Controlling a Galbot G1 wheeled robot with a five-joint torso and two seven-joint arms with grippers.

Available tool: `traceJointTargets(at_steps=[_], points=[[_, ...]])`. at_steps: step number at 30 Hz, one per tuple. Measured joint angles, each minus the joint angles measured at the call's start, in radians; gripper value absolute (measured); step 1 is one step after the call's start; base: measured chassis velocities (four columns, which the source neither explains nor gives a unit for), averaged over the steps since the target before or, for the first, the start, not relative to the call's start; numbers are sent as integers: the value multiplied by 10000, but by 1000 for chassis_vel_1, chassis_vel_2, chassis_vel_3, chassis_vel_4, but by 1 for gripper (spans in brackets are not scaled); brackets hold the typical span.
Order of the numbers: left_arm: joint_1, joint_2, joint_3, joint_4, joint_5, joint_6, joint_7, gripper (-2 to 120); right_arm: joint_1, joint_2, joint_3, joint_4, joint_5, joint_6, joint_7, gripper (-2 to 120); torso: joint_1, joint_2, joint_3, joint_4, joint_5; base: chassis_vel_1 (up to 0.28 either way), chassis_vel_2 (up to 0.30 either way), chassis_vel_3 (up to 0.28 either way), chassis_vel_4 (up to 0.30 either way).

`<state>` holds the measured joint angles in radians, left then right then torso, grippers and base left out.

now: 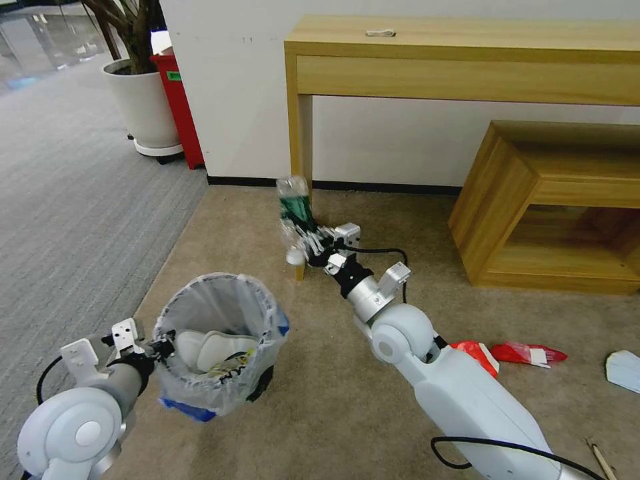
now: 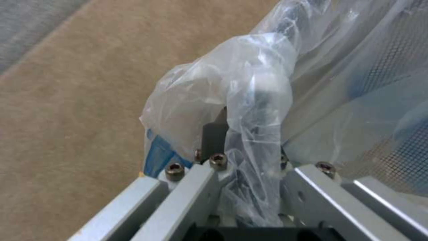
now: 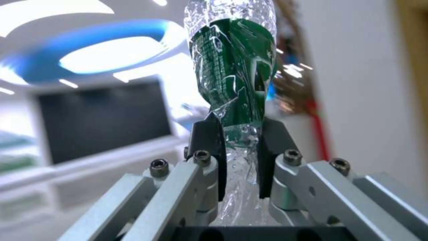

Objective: Pick up the trash bin and place the garbage on the floor into it.

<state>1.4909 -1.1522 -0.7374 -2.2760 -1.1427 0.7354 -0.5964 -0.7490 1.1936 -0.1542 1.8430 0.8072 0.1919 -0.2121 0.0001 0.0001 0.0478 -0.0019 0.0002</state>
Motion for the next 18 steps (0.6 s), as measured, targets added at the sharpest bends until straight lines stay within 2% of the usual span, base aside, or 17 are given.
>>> traceJointTargets(at_steps=[3, 4, 7, 14, 18], points=[[-49, 10, 391, -20, -38, 0, 7, 0, 95, 131, -160, 35, 562, 377, -1163, 10, 0, 0, 0, 0, -2, 0, 0, 0, 0], [-49, 10, 391, -20, -38, 0, 7, 0, 95, 131, -160, 35, 562, 377, -1163, 10, 0, 0, 0, 0, -2, 0, 0, 0, 0], [-101, -27, 820, -20, -19, 1, 27, 0, -4, 157, -340, 26, 805, 405, -2160, 10, 0, 0, 0, 0, -3, 0, 0, 0, 0], [-226, -66, 981, -64, -25, 0, 68, 0, -481, 46, -422, -290, 354, 405, -2949, 10, 0, 0, 0, -1, -2, 0, 0, 0, 0], [-232, -59, 970, -154, -57, 0, 78, 0, -590, -85, -392, -401, 156, 404, -3067, 10, 1, 0, 0, -1, -2, 0, 0, 0, 0]])
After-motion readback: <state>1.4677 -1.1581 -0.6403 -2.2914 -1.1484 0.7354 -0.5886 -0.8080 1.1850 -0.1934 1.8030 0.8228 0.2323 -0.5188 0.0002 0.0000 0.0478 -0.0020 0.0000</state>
